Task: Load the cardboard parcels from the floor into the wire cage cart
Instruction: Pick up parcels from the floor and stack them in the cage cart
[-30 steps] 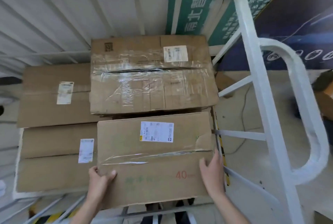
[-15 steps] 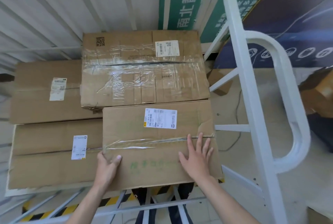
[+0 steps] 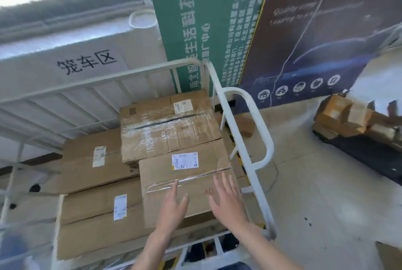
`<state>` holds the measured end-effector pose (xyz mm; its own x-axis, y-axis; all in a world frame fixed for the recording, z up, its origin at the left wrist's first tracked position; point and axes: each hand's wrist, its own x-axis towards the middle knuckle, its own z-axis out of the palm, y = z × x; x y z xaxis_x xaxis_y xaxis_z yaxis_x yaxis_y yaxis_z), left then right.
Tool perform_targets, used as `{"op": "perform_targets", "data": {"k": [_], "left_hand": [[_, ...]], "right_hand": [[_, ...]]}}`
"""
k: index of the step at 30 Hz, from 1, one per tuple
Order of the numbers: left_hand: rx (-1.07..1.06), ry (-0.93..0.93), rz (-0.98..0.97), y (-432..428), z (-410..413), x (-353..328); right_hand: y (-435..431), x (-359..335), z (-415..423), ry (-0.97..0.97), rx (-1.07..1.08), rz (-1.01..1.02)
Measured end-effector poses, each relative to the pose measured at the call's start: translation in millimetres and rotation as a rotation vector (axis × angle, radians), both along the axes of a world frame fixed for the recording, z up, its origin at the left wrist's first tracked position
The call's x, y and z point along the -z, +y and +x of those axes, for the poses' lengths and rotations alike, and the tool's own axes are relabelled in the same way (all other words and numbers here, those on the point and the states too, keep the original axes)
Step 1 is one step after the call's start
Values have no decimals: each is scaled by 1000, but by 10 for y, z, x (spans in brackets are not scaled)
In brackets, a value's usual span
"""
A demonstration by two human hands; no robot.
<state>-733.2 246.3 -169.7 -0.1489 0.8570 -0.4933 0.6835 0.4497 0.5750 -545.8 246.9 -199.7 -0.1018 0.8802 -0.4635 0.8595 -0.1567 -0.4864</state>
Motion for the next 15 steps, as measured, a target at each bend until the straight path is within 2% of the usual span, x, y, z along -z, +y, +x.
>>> {"op": "perform_targets", "data": {"k": [7, 11, 15], "left_hand": [[282, -39, 201, -420, 888, -843], [469, -127, 256, -796, 1398, -1098], [654, -193, 231, -1144, 1951, -1277]], "right_hand": [[-720, -1028, 538, 35, 247, 224], [-1272, -1285, 929, -1, 432, 304], [-1868, -1426, 1349, -50, 650, 322]]}}
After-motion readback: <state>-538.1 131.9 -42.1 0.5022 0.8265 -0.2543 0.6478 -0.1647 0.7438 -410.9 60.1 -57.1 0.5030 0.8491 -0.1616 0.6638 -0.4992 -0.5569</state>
